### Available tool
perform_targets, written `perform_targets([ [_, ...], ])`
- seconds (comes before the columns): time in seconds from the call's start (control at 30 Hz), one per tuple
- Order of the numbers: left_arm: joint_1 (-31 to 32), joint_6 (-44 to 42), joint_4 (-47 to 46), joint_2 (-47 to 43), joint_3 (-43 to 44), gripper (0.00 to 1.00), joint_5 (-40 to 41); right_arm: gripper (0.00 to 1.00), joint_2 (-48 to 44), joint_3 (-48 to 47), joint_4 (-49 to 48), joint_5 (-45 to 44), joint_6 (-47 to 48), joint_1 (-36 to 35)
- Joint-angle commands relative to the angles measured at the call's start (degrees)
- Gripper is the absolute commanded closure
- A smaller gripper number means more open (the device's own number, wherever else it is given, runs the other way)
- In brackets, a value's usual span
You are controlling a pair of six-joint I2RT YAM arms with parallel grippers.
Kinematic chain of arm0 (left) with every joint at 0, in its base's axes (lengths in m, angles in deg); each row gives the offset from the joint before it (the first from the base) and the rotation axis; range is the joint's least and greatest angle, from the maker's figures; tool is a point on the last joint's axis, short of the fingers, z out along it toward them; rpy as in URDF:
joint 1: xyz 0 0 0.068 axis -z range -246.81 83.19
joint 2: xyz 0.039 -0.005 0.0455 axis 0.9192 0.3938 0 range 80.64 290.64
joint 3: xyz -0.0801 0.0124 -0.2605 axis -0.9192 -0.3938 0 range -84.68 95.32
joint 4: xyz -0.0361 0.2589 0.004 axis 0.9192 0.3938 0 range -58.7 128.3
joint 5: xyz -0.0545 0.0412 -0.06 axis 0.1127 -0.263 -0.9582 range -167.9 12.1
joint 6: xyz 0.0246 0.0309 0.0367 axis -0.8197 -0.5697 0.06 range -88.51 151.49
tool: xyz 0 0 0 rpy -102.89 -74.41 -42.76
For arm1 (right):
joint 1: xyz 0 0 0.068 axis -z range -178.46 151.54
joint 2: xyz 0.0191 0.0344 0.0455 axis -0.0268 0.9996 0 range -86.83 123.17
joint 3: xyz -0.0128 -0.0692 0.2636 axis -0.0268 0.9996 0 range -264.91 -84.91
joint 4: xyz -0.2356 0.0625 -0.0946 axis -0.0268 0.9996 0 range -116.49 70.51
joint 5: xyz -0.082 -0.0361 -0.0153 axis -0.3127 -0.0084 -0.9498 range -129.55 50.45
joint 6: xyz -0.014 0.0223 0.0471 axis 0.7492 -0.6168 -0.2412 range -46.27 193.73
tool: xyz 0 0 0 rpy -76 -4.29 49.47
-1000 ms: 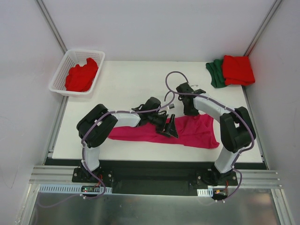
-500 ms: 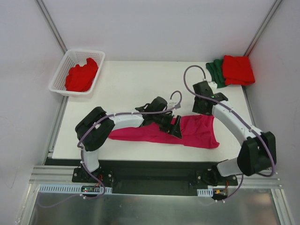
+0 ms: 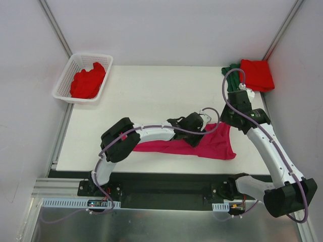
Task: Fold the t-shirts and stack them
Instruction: Fold the other side of the tshirt into a rectangle
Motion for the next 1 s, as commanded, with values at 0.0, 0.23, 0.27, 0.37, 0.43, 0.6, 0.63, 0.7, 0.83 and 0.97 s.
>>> perform_targets([
  [0.0, 1.95, -7.75, 4.52, 1.62, 3.63, 0.46, 15.56, 0.48, -2.13, -0.04, 2.29, 1.39, -0.18, 1.06],
  [0.23, 5.2, -8.64, 4.61, -0.48, 5.48, 0.42, 14.72, 0.47, -2.57, 1.27, 1.94, 2.88, 0.17, 2.29],
  [0.27, 5.64, -7.94, 4.52, -0.84, 5.74, 0.41, 13.92, 0.47, -2.66, 1.45, 1.77, 3.15, 0.17, 2.55],
  [0.37, 6.43, -7.5, 4.43, -2.33, 6.0, 0.41, 11.37, 0.47, -2.74, 1.72, 1.51, 3.5, 0.17, 2.82],
  [0.43, 6.79, -7.23, 4.52, -3.56, 6.01, 0.4, 10.23, 0.47, -2.74, 1.8, 1.42, 3.68, 0.26, 3.0],
  [0.6, 8.02, -8.02, 4.35, -5.15, 5.83, 0.38, 11.79, 0.46, -2.83, 2.16, 1.33, 3.77, 0.44, 3.43],
  [0.63, 8.37, -8.37, 4.17, -4.71, 5.92, 0.37, 12.5, 0.47, -2.75, 2.24, 1.24, 3.94, 0.44, 3.52],
  [0.7, 8.63, -8.81, 3.56, -4.18, 6.71, 0.37, 14.08, 0.46, -2.66, 2.33, 1.06, 4.12, 0.7, 3.96],
  [0.83, 9.77, -10.22, 2.41, -2.43, 8.64, 0.36, 16.8, 0.46, -2.57, 2.59, 1.06, 4.55, 1.14, 4.49],
  [0.97, 11.18, -12.15, 1.53, 0.56, 11.53, 0.36, 18.48, 0.46, -2.74, 2.86, 0.89, 5.43, 1.58, 5.89],
])
